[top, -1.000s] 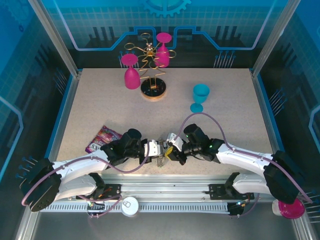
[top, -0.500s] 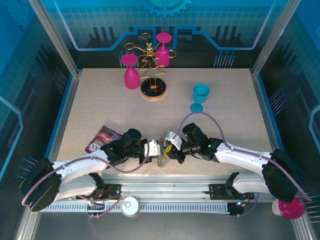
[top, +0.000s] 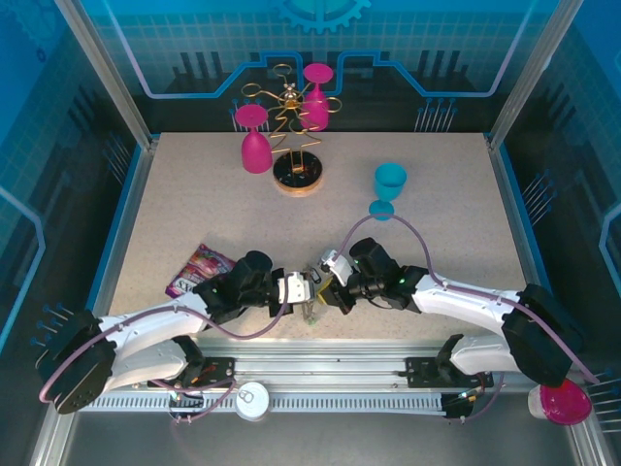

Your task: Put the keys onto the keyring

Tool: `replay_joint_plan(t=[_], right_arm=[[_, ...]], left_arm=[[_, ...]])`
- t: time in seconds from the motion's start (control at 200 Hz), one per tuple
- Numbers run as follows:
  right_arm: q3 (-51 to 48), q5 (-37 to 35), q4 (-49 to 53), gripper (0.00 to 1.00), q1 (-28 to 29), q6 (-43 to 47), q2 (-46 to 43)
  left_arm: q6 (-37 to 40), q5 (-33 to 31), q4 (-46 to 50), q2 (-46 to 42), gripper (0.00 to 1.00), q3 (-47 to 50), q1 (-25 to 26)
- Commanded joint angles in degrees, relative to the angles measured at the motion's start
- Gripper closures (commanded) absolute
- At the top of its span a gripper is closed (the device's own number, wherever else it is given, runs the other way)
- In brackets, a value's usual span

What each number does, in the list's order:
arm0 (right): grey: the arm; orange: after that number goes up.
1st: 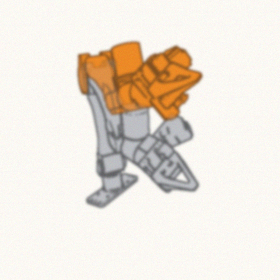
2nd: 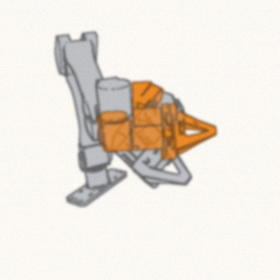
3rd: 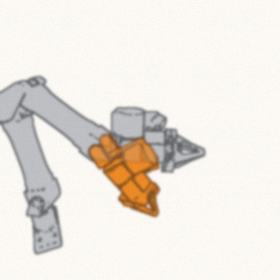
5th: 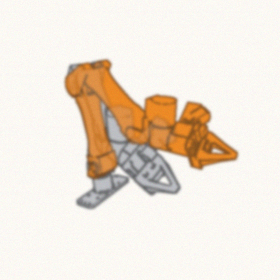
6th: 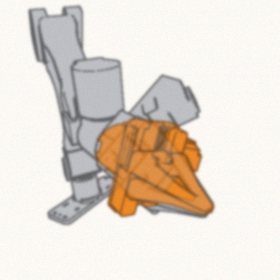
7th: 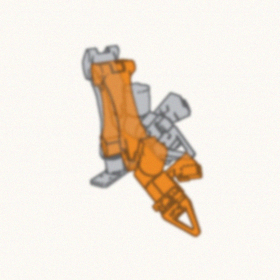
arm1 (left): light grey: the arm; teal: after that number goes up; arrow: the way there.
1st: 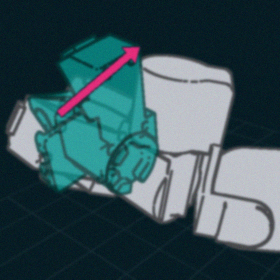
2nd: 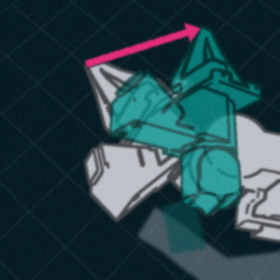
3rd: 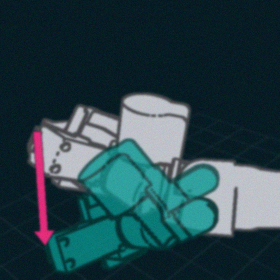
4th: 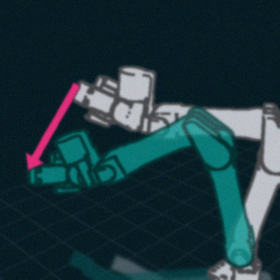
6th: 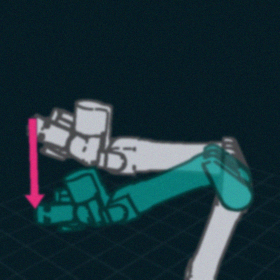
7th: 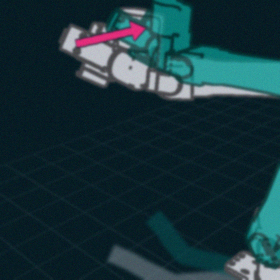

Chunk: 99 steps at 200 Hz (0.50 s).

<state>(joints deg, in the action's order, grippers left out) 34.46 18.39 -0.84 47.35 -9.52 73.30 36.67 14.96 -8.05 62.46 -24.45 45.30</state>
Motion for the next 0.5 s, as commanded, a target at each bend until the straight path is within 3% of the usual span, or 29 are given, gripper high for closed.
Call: replay_joint_plan(t=[0.0,0.23,0.335,0.42,0.49], right_arm=[[1.14,-2.09,-2.05,1.0,0.2,-4.13,0.58],[0.51,-0.04,-2.9,1.0,0.19,-3.87,1.46],[0.04,-0.15,-2.64,0.72,0.0,-2.55,0.69],[-0.73,-0.93,-2.27,0.61,-0.83,-0.54,-2.04],[-1.18,-1.89,-1.29,0.57,-1.68,2.12,-4.62]], left_arm=[[2.6,-0.2,-2.02,-1.61,1.0,1.24,1.61],[2.5,-1.7,-3.86,-2.94,1.0,2.29,1.84],[1.42,-1.46,-4.73,-3.44,1.0,2.69,1.81],[0.12,-1.51,-5.68,-4.07,1.0,3.11,1.75],[-1.54,-1.05,-6.96,-4.68,1.0,3.58,1.64]])
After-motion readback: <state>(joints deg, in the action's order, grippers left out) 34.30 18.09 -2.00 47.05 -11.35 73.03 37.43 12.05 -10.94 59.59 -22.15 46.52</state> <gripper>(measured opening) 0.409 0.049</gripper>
